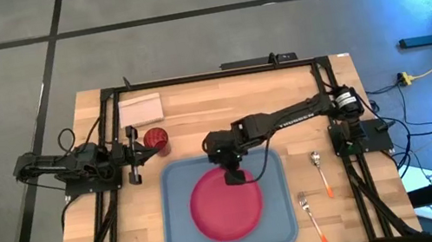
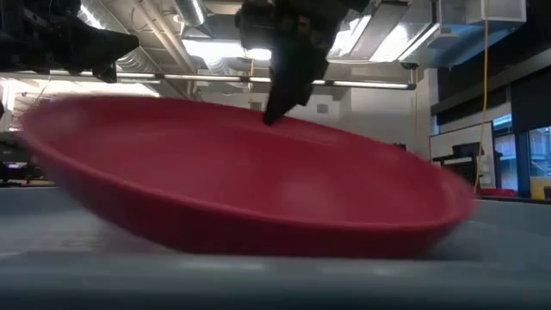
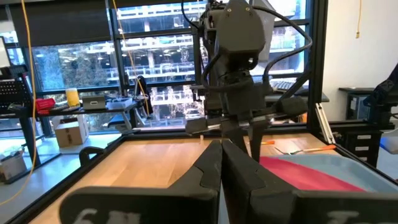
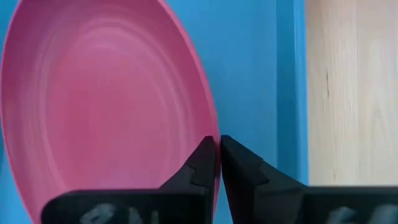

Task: Pick and place plate/cup/fork/spoon on tray
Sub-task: Put the red plate on the blue tray, then put the orange spoon on the blue tray to the right of the red plate

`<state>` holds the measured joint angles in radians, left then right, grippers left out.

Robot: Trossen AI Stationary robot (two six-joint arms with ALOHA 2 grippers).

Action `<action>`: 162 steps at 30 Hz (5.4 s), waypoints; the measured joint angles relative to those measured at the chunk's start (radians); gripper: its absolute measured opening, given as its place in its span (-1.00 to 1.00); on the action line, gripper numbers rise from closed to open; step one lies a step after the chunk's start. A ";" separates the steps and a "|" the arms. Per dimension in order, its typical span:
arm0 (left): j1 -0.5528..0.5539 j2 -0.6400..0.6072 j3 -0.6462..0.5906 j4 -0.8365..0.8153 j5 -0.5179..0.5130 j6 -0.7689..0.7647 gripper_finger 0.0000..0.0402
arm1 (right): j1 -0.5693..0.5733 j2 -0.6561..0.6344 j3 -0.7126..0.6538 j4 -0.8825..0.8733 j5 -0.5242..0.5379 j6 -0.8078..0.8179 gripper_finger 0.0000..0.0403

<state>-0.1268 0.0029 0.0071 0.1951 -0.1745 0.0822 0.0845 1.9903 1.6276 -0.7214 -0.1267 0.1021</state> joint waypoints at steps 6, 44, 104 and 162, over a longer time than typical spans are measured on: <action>0.000 0.000 0.000 0.000 0.000 0.000 -1.00 | -0.002 0.025 0.000 0.017 -0.039 -0.003 -0.87; 0.000 0.000 0.000 0.000 0.000 0.000 -1.00 | -0.001 0.027 -0.001 -0.022 0.004 -0.001 -0.87; 0.000 0.000 0.000 0.000 0.000 0.000 -1.00 | -0.002 0.027 -0.045 -0.045 0.047 0.044 -0.58; 0.000 0.000 0.000 0.000 0.000 0.000 -1.00 | 0.391 -0.754 -0.864 -0.478 0.159 1.668 -0.95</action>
<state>-0.1267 0.0027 0.0071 0.1951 -0.1745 0.0818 0.4753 1.2362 0.7635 -1.1991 0.0320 1.7696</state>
